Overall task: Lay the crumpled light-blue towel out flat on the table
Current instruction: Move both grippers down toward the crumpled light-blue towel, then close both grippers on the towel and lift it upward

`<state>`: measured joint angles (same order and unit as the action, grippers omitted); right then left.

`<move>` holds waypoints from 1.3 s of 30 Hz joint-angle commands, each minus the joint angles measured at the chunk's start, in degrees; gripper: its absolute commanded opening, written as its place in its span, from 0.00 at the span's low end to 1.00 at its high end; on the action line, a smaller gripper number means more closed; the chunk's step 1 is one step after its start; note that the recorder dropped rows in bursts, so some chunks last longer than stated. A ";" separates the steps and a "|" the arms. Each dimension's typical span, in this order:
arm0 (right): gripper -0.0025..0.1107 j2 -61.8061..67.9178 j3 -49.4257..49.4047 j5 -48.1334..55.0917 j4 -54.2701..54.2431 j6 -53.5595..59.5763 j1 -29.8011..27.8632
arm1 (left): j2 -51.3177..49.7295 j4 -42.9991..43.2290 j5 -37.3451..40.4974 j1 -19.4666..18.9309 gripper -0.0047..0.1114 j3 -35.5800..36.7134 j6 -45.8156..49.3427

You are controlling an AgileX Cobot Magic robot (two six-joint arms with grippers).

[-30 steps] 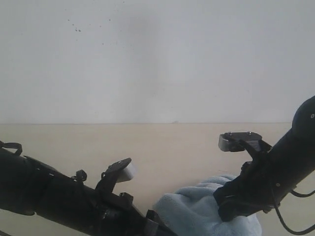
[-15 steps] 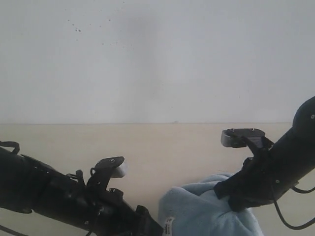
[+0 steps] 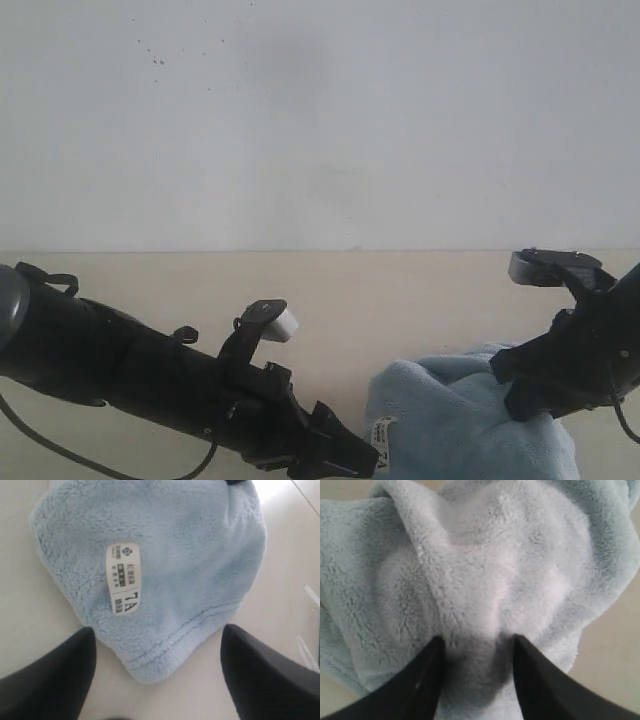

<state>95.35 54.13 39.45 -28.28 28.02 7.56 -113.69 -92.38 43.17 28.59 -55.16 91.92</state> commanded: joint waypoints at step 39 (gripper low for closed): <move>0.51 -3.76 1.40 1.94 -7.09 1.16 0.44 | -6.74 5.05 -8.46 9.28 0.33 -2.15 -5.00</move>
<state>92.16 55.25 41.57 -35.03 28.40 7.99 -119.17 -88.15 33.96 37.43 -57.33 87.32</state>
